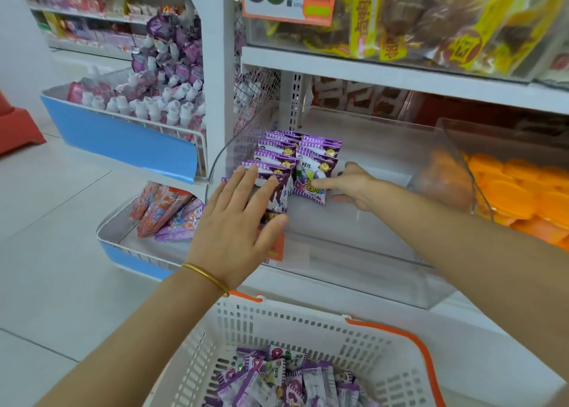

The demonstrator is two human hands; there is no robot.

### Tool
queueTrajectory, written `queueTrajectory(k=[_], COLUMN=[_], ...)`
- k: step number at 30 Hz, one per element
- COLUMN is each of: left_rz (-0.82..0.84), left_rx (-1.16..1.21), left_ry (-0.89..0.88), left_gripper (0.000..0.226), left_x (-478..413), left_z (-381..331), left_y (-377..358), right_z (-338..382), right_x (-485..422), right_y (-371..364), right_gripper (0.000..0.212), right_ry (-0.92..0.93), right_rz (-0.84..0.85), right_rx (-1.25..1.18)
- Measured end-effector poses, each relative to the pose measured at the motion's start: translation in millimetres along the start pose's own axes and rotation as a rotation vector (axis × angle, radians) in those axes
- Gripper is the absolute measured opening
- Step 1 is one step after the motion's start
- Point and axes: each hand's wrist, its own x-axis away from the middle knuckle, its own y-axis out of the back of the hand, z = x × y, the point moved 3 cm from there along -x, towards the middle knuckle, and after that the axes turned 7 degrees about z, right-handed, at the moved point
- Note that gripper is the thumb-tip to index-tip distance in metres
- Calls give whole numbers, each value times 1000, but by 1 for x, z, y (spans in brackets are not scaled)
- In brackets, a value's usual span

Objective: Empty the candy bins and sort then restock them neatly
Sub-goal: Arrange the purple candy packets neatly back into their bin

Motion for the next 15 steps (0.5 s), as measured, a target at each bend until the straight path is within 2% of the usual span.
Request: queueTrajectory(k=[3,5,7,9,11,13,15], left_rz=[-69,-153,-196,-127,18,173,316], left_rx=[22,-6,-17,-17,-34,-87,-111], left_ry=[-55,-132,-217,-305,-367,-381,-374], left_gripper=[65,56,48,41,37,36,36], left_x=[6,20,39,61,82,102,121], left_z=[-8,-23,-40,-53,-58,-60,-59], left_y=[11,21,25,14,-9,-37,-62], right_z=[15,24,22,2,-42,-103,-177], right_x=[36,76,131,178,194,182,150], right_y=[5,8,7,-1,-13,-30,-40], right_gripper=[76,69,50,29,19,15,17], right_ry=[93,237,410,476,366,122,-91], right_rz=[-62,-95,-59,61,219,344,361], right_rx=[23,-8,-44,-36,-8,94,238])
